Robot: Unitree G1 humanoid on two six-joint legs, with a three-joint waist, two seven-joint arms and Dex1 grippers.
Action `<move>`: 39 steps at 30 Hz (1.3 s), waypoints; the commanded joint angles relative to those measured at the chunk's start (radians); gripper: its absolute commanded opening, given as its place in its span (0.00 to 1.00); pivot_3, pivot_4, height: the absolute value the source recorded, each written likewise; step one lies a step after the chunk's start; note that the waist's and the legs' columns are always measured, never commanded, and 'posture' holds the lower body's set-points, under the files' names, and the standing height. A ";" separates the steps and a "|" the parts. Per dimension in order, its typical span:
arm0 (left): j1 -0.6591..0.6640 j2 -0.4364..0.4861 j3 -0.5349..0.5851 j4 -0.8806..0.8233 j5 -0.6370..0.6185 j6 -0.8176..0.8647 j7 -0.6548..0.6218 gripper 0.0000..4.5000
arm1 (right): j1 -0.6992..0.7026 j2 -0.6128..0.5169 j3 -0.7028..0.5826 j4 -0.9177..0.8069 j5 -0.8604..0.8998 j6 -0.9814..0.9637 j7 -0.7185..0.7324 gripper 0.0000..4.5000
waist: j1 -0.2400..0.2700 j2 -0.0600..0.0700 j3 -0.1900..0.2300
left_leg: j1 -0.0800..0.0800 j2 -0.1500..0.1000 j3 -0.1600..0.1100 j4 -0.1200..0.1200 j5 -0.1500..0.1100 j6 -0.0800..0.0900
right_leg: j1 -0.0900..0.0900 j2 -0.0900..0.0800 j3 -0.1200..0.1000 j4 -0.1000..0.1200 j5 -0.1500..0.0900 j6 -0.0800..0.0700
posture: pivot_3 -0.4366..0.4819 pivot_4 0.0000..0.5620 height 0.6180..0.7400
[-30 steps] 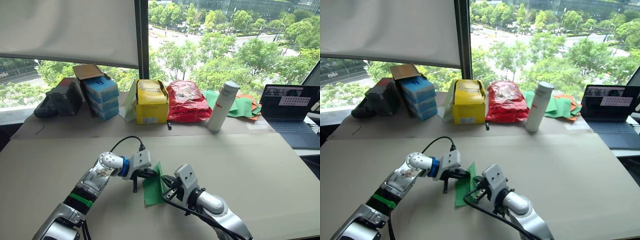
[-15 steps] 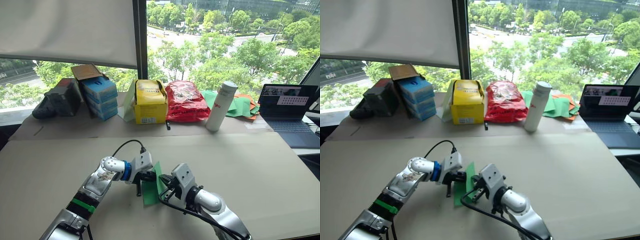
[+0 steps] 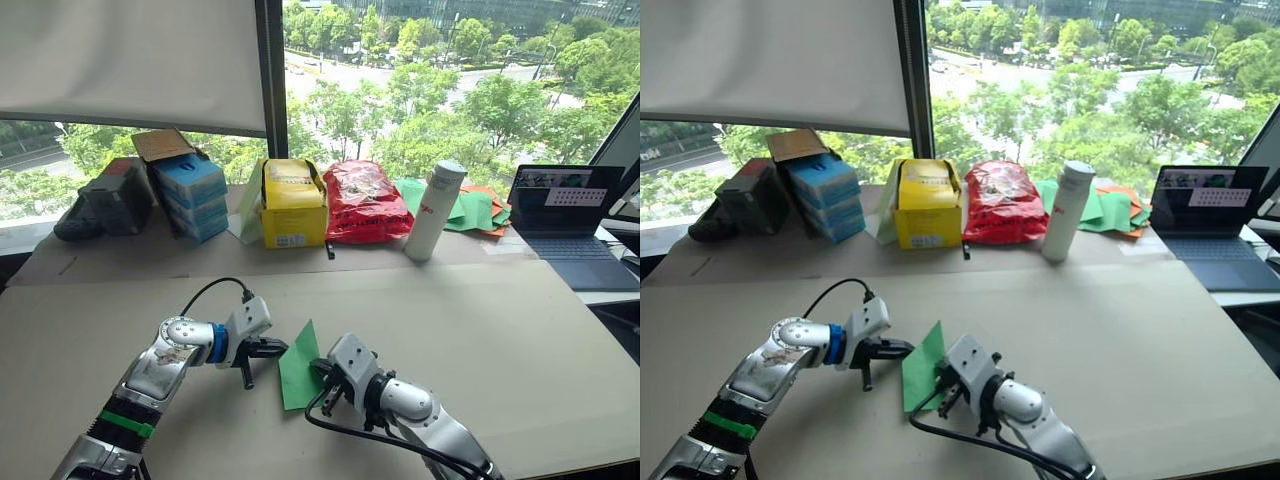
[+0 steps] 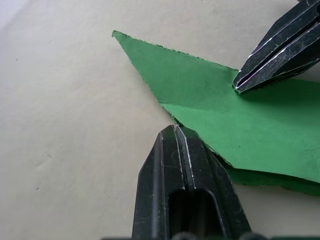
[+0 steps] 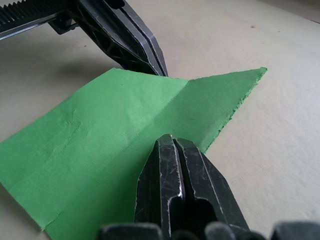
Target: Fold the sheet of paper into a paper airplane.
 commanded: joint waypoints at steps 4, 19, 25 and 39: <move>-0.027 0.023 0.085 -0.107 -0.077 0.037 0.012 0.00 | -0.005 -0.022 0.012 0.019 -0.019 0.053 0.022 0.00 | 0.001 0.000 0.000 | 0.001 0.000 0.000 0.000 0.000 -0.001 | 0.001 -0.001 0.000 0.000 0.000 0.000 | 0.48 0.27 1.00; 0.105 -0.014 -0.054 -0.026 -0.003 -0.110 0.035 0.00 | -0.044 -0.047 -0.014 0.007 -0.018 0.073 0.064 0.00 | 0.008 0.001 0.000 | 0.002 0.000 0.000 0.000 0.000 -0.001 | 0.002 -0.001 0.000 0.000 0.000 0.000 | 0.48 0.27 1.00; 0.124 -0.013 -0.075 -0.012 0.024 -0.145 0.039 0.00 | -0.112 -0.052 -0.012 0.052 -0.027 0.097 0.087 0.00 | 0.007 0.001 0.000 | 0.002 0.000 0.000 0.000 0.000 -0.001 | 0.002 -0.004 0.000 0.000 0.000 0.000 | 0.48 0.27 1.00; 0.129 0.008 -0.064 -0.031 0.023 -0.141 0.041 0.00 | -0.270 0.008 -0.059 0.322 -0.040 0.063 0.058 0.00 | 0.002 0.002 0.000 | 0.006 0.000 0.000 -0.001 0.000 -0.001 | 0.004 -0.004 0.000 0.000 0.001 -0.001 | 0.48 0.27 1.00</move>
